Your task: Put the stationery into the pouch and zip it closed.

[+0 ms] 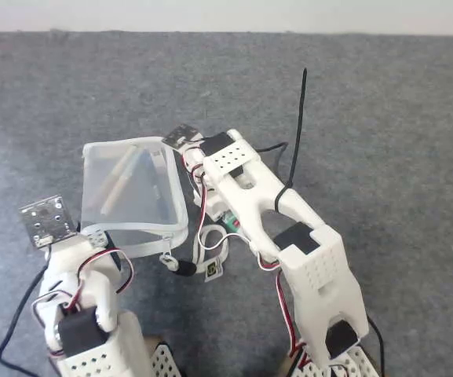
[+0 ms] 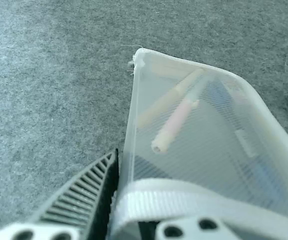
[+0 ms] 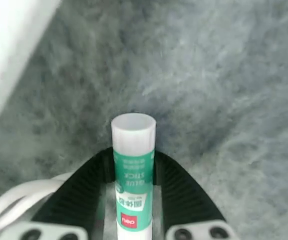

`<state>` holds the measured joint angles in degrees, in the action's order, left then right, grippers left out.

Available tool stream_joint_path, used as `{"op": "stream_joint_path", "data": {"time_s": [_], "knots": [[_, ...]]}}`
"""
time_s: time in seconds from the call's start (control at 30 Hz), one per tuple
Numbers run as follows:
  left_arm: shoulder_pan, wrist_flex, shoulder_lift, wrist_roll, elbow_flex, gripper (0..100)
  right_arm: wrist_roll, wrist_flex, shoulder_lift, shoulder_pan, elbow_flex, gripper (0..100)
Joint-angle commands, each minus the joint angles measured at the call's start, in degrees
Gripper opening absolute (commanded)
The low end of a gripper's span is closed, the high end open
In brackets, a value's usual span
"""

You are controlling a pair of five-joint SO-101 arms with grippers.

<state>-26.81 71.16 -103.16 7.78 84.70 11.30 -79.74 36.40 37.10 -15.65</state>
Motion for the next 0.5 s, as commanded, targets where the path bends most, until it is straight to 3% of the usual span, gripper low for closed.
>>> {"op": "stream_joint_path", "data": {"time_s": [0.0, 0.27, 0.47], "knots": [[-0.18, -1.49, -0.79, -1.93, -4.09, 1, -0.79, -1.98, -6.02, -0.31, -2.02, 0.7], [-0.09, -2.64, -0.62, -3.78, -7.43, 1, -0.88, -2.95, -8.84, -2.77, -1.93, 0.7], [1.49, 2.9, -0.62, -3.78, -16.04, 1, -0.88, -4.35, -12.18, -6.37, -1.85, 0.7]]}}
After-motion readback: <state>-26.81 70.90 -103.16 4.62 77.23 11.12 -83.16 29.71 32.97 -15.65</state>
